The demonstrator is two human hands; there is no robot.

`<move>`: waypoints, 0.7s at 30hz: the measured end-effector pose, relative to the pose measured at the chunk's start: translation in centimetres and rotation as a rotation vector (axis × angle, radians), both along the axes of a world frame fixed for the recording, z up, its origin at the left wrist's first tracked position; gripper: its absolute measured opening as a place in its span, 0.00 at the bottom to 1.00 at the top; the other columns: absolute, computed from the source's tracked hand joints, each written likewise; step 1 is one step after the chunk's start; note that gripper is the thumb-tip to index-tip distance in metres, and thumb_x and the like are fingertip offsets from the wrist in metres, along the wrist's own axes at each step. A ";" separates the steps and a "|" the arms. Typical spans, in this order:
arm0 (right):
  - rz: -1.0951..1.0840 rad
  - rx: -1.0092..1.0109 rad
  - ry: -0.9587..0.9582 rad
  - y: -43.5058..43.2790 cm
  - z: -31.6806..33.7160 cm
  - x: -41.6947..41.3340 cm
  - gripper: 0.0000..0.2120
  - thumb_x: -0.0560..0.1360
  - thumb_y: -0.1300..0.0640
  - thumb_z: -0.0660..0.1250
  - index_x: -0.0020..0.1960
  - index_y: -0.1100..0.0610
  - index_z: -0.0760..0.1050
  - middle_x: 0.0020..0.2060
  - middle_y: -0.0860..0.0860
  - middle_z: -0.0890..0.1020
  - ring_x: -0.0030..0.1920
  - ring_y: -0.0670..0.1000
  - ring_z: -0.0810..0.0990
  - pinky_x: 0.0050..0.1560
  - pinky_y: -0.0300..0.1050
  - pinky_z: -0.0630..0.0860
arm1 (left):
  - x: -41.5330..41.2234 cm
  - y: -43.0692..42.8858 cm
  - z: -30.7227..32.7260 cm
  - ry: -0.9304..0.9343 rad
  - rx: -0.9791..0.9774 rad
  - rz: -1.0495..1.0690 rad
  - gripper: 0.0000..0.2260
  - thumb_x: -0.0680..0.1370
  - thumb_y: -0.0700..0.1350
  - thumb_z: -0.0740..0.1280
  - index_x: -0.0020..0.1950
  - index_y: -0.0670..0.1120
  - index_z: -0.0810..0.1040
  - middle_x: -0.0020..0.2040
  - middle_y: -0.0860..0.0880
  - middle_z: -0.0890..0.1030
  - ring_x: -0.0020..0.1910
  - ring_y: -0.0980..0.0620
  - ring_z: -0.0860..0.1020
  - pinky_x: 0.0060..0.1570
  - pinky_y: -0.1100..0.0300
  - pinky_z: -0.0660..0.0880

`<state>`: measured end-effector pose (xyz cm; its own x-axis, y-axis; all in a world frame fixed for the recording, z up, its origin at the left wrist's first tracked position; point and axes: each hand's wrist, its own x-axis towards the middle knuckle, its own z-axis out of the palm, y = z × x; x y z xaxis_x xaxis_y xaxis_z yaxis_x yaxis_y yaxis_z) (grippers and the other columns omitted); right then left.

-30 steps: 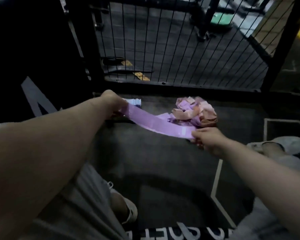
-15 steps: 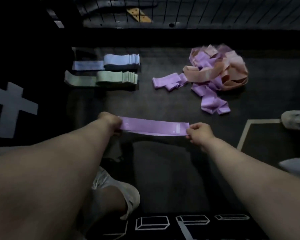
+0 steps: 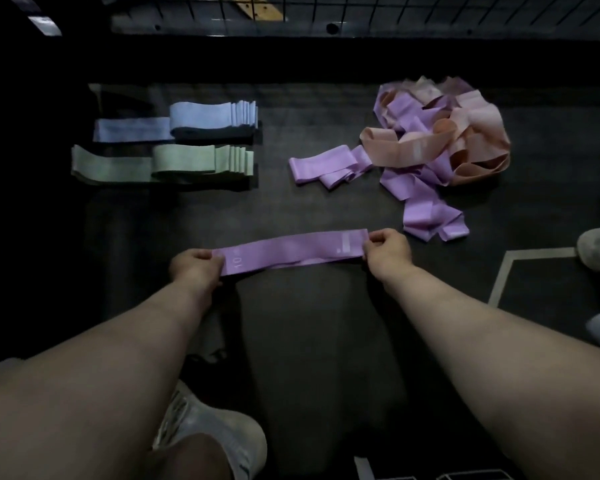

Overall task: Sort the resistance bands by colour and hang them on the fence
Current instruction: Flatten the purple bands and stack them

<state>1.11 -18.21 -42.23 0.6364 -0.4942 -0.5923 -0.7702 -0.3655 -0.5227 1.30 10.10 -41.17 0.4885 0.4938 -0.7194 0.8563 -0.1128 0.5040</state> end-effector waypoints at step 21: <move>-0.015 -0.376 -0.042 -5.1 1.5 2.3 0.10 0.79 0.54 0.66 0.59 0.54 0.77 0.64 0.55 0.74 0.64 0.60 0.74 0.65 0.51 0.70 | 1.2 -3.1 0.8 0.025 0.434 -0.352 0.20 0.76 0.47 0.69 0.67 0.46 0.74 0.70 0.39 0.67 0.69 0.37 0.66 0.70 0.51 0.62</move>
<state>3.40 -23.34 -40.76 0.6470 -0.6820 -0.3410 -0.7579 -0.5265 -0.3851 2.46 6.99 -40.34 0.6629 0.5575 -0.4997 0.7406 -0.5865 0.3280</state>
